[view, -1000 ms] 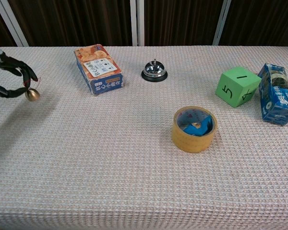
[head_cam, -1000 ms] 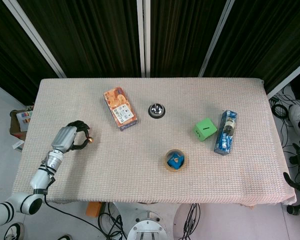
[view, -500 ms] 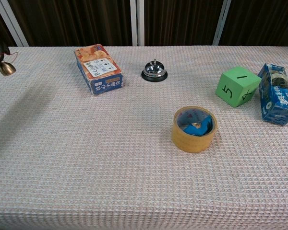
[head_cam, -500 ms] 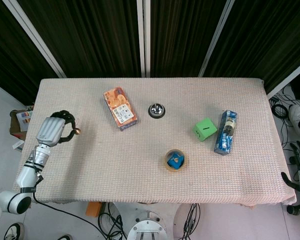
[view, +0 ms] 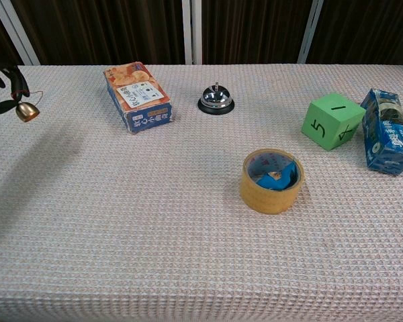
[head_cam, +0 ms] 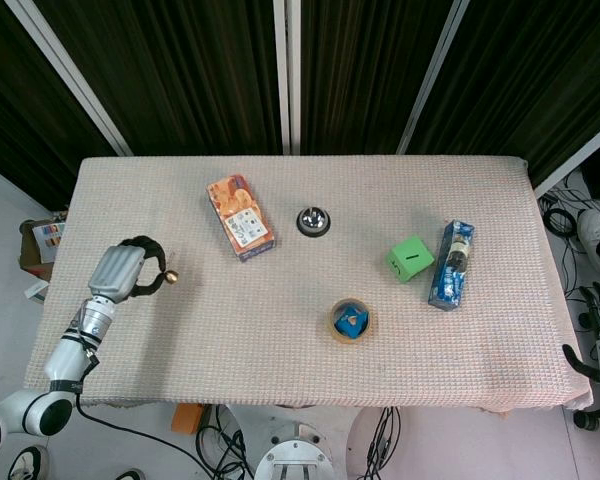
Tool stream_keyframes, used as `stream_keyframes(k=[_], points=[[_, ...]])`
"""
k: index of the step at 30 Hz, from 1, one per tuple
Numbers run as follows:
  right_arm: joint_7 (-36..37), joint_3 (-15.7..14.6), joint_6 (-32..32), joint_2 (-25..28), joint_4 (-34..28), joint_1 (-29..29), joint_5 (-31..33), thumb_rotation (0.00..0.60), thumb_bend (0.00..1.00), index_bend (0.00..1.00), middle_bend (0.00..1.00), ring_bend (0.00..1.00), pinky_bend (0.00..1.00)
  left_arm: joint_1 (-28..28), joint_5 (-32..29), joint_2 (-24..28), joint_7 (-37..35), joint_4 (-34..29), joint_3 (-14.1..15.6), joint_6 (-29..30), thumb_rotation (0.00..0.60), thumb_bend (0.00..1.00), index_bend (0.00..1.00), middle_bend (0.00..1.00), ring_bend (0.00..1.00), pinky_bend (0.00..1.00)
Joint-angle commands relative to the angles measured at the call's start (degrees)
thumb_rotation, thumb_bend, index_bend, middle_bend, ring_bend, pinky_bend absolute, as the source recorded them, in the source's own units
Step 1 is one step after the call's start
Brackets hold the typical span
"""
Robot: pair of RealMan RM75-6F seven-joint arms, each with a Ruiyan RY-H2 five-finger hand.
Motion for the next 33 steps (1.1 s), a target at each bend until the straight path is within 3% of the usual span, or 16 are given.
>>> stream_keyframes(k=[1, 3, 9, 22, 28, 30, 33], points=[[-0.03, -0.02, 0.05, 0.01, 0.19, -0.07, 0.04, 0.600, 0.17, 0.00, 0.00, 0.00, 0.00, -0.03, 0.07, -2.95, -4.32, 1.33, 0.79, -0.82, 0.600, 0.57, 0.80, 0.38, 0.24, 0.26], [0.24, -0.07, 0.07, -0.08, 0.24, -0.15, 0.06, 0.600, 0.17, 0.00, 0.00, 0.00, 0.00, -0.47, 1.59, -4.75, -1.11, 5.73, 1.83, 0.28, 0.600, 0.57, 0.80, 0.38, 0.23, 0.25], [0.54, -0.30, -0.32, -0.45, 1.04, -0.22, 0.21, 0.600, 0.17, 0.00, 0.00, 0.00, 0.00, -0.30, 1.33, -10.82, -1.59, 12.57, 3.59, 0.02, 0.600, 0.57, 0.80, 0.38, 0.23, 0.24], [0.85, -0.27, -0.62, -0.34, 1.35, -0.28, 0.52, 0.600, 0.18, 0.00, 0.00, 0.00, 0.00, 0.19, 3.68, -17.05, -2.29, 19.60, 4.97, 2.46, 0.600, 0.56, 0.79, 0.37, 0.22, 0.23], [0.78, -0.31, -0.81, -0.28, 1.30, -0.25, 0.57, 0.600, 0.18, 0.00, 0.00, 0.00, 0.00, 0.28, 4.70, -16.53, -2.57, 19.17, 5.14, 3.25, 0.600, 0.53, 0.63, 0.35, 0.21, 0.23], [0.66, -0.32, -0.94, -0.31, 1.27, -0.22, 0.63, 0.600, 0.18, 0.00, 0.00, 0.00, 0.00, 0.28, 4.96, -16.23, -2.50, 18.93, 5.45, 3.03, 0.600, 0.50, 0.54, 0.34, 0.21, 0.23], [0.51, -0.33, -0.92, -0.34, 1.23, -0.24, 0.65, 0.600, 0.18, 0.00, 0.00, 0.00, 0.00, 0.24, 5.16, -15.78, -2.64, 18.55, 5.75, 2.58, 0.600, 0.41, 0.32, 0.34, 0.21, 0.23]])
